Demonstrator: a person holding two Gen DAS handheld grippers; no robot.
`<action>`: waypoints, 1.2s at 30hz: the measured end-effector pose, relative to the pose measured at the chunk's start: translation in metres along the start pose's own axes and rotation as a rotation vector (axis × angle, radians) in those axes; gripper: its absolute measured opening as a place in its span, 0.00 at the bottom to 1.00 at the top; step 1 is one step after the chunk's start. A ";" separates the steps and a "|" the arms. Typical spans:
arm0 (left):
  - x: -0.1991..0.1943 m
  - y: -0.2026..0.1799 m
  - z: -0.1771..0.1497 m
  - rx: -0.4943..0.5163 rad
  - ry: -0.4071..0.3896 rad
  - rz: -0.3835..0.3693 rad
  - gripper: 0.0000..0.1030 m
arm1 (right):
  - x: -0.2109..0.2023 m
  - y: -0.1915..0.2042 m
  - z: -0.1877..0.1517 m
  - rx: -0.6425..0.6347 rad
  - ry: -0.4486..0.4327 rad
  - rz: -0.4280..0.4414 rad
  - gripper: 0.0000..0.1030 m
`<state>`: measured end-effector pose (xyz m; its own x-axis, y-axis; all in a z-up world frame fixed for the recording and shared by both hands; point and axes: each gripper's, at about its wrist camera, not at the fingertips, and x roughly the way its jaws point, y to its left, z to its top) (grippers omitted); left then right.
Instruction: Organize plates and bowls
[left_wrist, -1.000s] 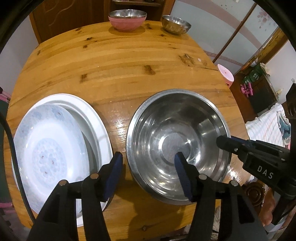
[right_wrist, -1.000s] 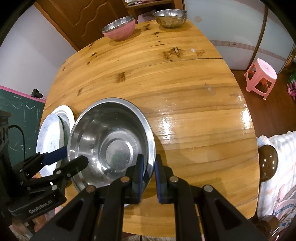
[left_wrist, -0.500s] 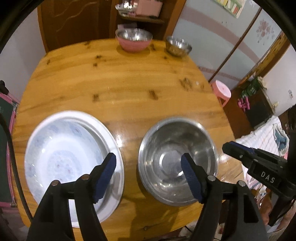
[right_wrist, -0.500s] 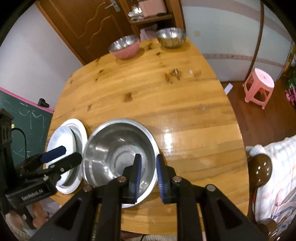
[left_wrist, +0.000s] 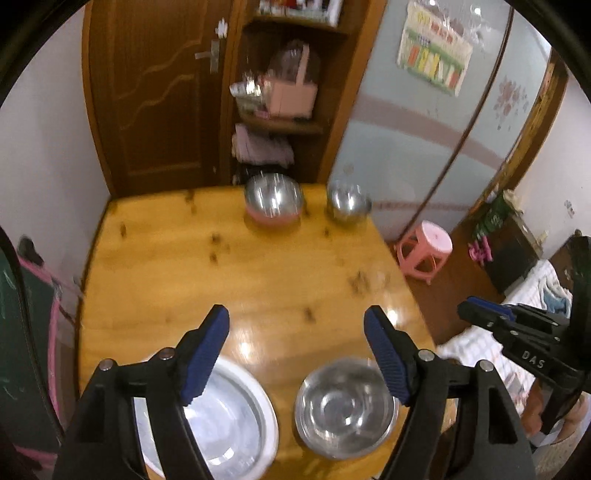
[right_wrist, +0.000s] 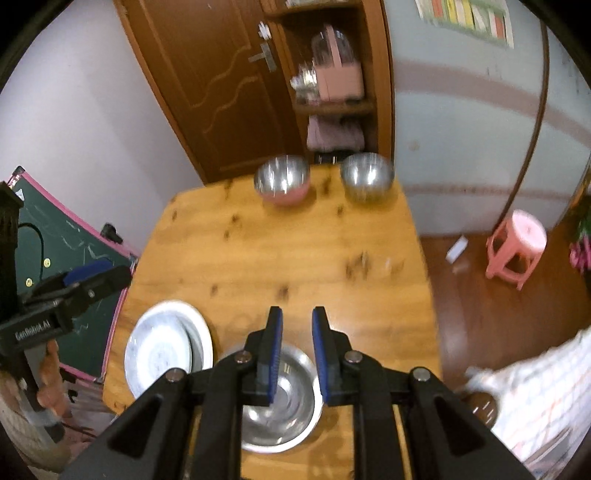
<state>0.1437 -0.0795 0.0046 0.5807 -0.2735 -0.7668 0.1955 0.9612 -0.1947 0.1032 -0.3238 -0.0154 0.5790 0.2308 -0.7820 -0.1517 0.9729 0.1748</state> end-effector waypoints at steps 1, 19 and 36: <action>-0.005 0.002 0.010 -0.002 -0.017 0.004 0.77 | 0.000 0.000 0.000 0.000 0.000 0.000 0.16; 0.120 0.038 0.162 -0.072 -0.052 0.120 0.81 | 0.066 -0.028 0.187 -0.040 -0.003 0.020 0.32; 0.337 0.093 0.125 -0.386 0.146 0.108 0.77 | 0.315 -0.041 0.189 0.108 0.328 0.147 0.33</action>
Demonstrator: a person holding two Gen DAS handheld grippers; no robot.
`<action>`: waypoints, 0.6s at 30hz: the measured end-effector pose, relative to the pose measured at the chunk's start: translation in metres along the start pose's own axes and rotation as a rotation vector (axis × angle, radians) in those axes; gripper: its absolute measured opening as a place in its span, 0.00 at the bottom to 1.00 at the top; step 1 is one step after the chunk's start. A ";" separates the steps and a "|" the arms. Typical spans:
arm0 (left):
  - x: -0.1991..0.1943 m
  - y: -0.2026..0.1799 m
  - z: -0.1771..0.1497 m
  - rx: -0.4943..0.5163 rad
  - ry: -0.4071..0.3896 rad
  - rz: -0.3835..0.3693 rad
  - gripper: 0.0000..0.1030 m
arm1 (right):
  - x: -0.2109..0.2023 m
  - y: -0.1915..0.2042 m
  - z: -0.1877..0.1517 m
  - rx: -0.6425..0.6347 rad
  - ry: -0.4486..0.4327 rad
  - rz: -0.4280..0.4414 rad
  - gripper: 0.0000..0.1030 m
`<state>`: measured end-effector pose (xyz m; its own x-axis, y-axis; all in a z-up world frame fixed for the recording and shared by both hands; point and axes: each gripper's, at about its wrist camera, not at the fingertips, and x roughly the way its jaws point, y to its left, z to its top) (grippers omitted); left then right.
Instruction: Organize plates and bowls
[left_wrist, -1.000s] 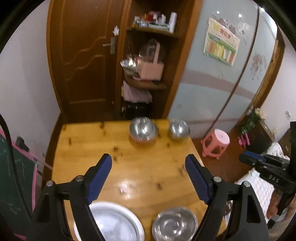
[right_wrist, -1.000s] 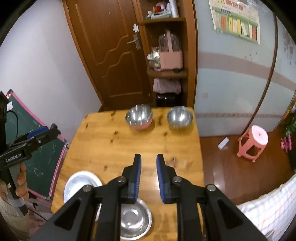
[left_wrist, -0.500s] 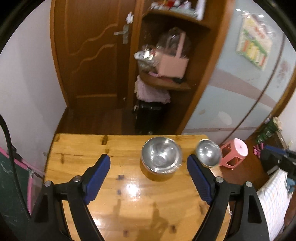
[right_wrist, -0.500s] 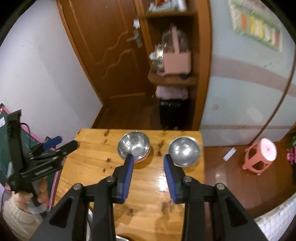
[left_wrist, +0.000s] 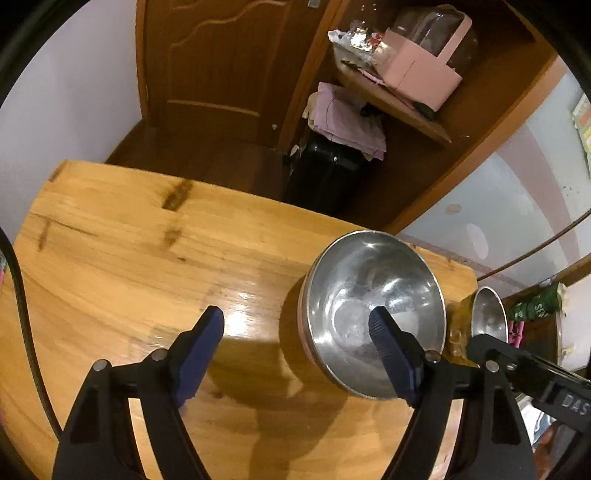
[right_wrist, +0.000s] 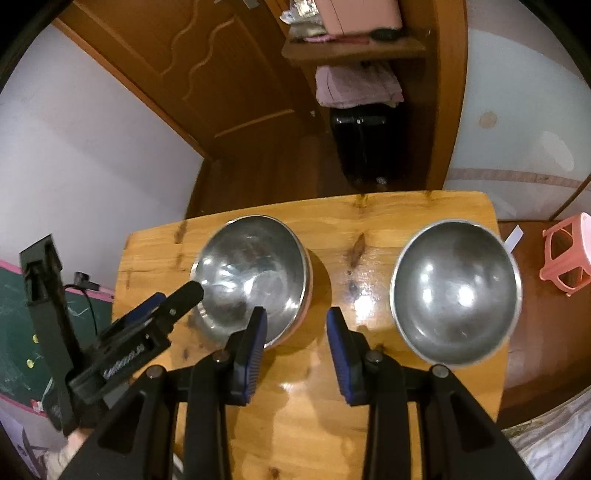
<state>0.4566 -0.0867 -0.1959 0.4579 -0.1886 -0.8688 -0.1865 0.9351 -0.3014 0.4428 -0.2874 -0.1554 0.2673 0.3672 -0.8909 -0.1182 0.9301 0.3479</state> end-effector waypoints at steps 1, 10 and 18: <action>0.004 0.000 -0.001 -0.001 0.001 -0.005 0.75 | 0.007 0.000 0.001 0.006 0.007 0.001 0.33; 0.036 -0.006 -0.008 -0.020 0.054 -0.044 0.44 | 0.048 -0.002 0.006 0.050 0.061 0.002 0.32; 0.043 -0.001 -0.011 -0.036 0.124 -0.078 0.14 | 0.051 -0.002 0.005 0.034 0.080 -0.031 0.15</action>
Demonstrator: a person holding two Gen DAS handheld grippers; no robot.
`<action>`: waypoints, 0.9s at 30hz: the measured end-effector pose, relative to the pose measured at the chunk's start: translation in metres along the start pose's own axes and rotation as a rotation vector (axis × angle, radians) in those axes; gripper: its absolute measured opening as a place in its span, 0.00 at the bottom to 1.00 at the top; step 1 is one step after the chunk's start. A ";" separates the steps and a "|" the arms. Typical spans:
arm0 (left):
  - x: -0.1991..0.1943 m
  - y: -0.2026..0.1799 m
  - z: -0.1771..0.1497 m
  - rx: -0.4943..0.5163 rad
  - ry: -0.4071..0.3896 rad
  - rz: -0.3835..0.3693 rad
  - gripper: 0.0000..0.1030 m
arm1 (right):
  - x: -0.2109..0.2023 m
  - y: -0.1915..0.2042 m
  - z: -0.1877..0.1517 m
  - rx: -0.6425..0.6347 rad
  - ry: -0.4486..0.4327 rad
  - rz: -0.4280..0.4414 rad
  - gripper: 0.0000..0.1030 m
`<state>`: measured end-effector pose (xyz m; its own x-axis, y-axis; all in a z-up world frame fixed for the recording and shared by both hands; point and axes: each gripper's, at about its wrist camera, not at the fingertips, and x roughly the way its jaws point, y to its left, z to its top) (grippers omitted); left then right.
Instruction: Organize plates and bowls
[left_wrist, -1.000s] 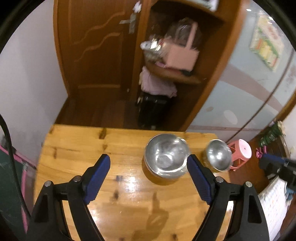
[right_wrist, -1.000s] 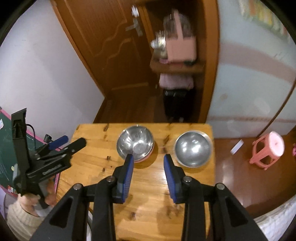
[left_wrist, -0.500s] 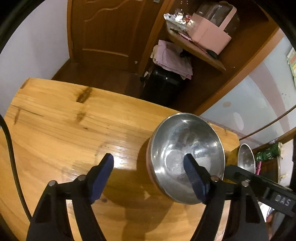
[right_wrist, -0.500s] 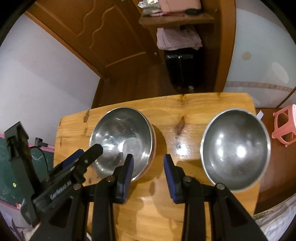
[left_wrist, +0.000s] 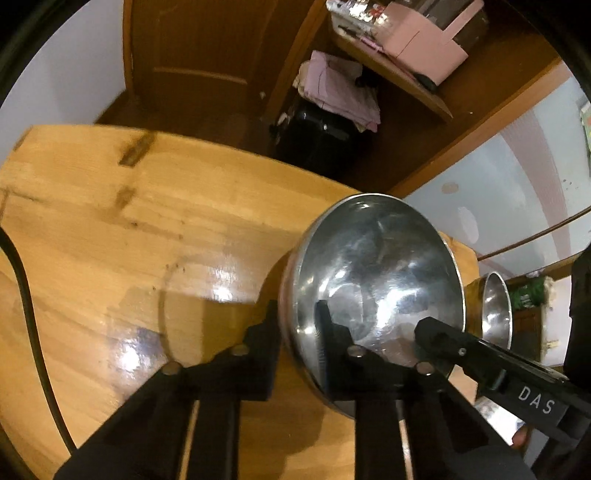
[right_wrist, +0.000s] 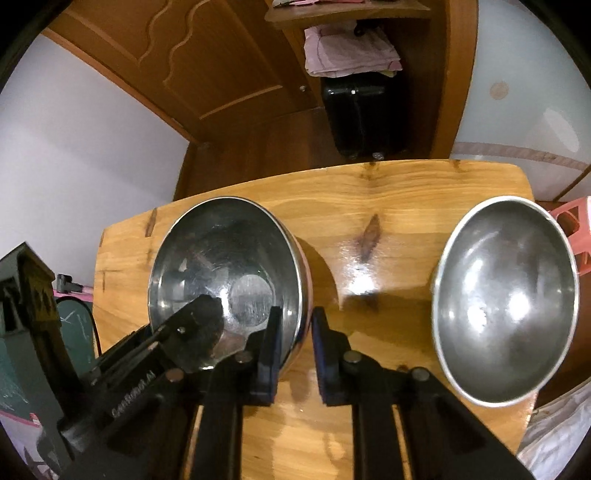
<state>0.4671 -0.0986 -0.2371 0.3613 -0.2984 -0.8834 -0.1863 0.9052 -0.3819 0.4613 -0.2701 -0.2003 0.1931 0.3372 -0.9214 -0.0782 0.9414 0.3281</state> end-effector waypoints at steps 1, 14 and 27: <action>0.000 0.001 0.000 -0.001 0.015 -0.006 0.13 | -0.001 0.000 -0.001 -0.001 0.000 0.002 0.14; -0.077 -0.011 -0.026 0.154 0.029 0.005 0.12 | -0.060 0.017 -0.049 -0.030 -0.017 0.029 0.14; -0.207 -0.040 -0.098 0.285 -0.014 -0.049 0.14 | -0.182 0.044 -0.146 -0.044 -0.127 0.031 0.14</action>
<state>0.3098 -0.1030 -0.0656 0.3767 -0.3418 -0.8609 0.0950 0.9388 -0.3312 0.2795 -0.2910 -0.0485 0.3119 0.3672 -0.8763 -0.1280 0.9301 0.3442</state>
